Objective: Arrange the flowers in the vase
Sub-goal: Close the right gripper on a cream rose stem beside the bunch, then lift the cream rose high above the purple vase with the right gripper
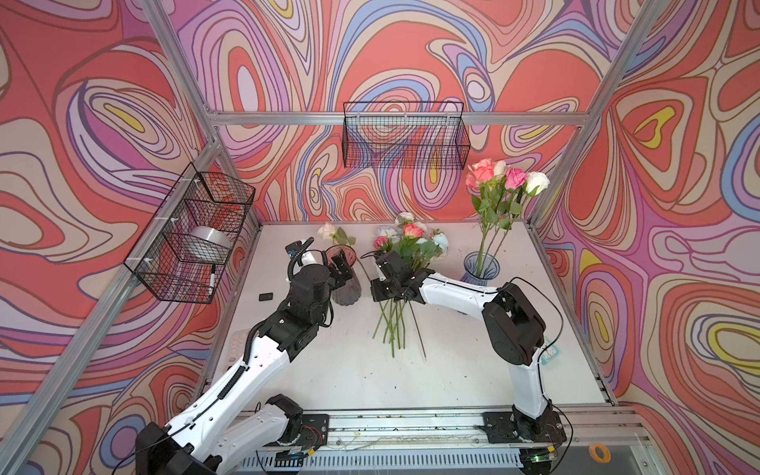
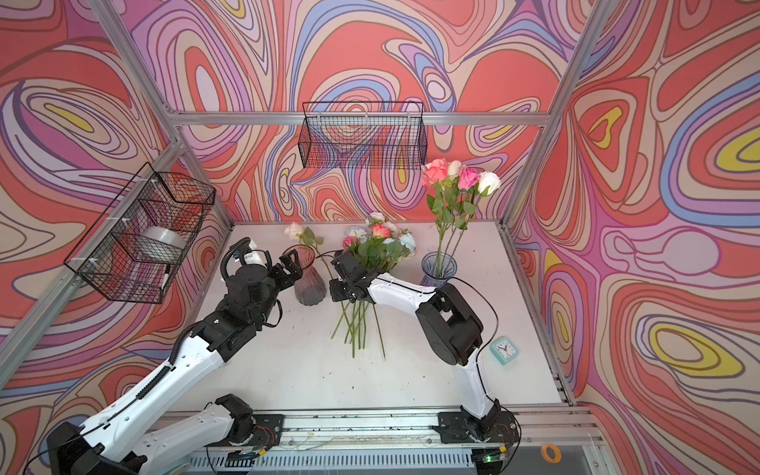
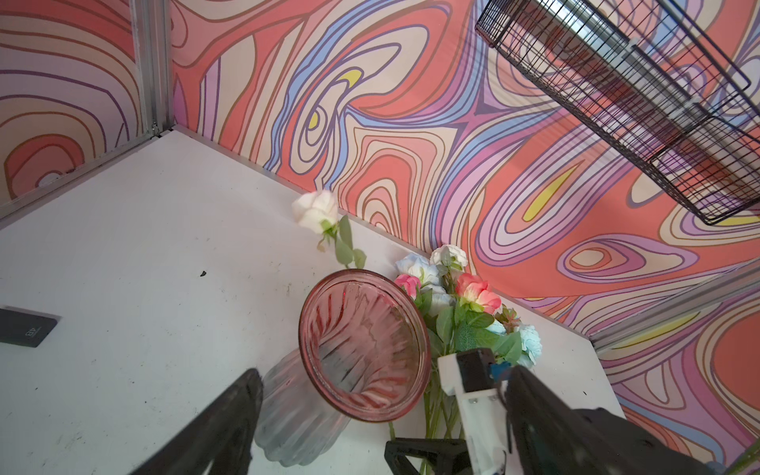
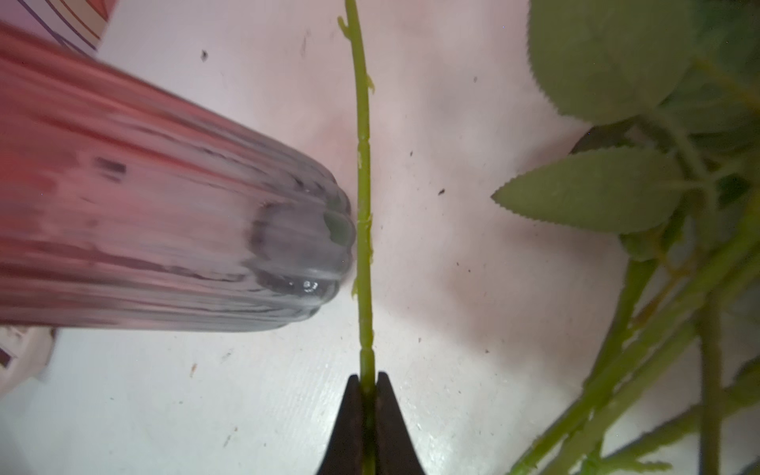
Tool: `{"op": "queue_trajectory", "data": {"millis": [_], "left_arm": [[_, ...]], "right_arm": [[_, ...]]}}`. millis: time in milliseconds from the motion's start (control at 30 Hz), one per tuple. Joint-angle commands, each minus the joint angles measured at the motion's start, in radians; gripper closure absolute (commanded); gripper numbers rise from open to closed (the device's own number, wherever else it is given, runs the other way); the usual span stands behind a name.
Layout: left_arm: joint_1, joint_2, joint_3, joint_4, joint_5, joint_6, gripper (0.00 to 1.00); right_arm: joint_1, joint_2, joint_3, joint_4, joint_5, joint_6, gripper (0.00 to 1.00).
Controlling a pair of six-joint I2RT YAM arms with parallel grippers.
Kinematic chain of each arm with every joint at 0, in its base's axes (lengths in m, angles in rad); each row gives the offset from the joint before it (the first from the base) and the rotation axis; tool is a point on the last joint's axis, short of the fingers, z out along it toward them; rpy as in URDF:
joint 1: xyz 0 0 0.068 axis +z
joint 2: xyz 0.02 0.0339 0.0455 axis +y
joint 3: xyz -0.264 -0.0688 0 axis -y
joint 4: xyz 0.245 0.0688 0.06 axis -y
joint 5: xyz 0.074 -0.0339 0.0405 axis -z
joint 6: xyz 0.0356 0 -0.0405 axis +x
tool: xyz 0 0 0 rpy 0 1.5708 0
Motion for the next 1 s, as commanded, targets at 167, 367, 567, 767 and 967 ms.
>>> {"op": "queue_trajectory", "data": {"millis": [167,367,567,767,967], "left_arm": [[0.010,-0.025,0.015,0.009,-0.018,0.024,0.07],[0.012,-0.030,0.012,0.019,-0.011,0.026,0.07],[0.014,-0.027,0.001,0.043,-0.001,0.038,0.07],[0.019,-0.060,-0.024,0.097,0.006,0.064,0.07],[0.024,-0.146,-0.081,0.175,-0.050,0.104,0.06]], "right_arm": [[-0.008,-0.149,-0.068,0.079,0.020,0.017,1.00],[-0.008,-0.236,-0.166,0.174,0.011,0.008,1.00],[-0.009,-0.338,-0.283,0.420,-0.075,0.014,1.00],[-0.007,-0.365,-0.288,0.506,-0.155,-0.002,1.00],[0.010,-0.440,-0.348,0.560,-0.162,-0.057,1.00]]}}
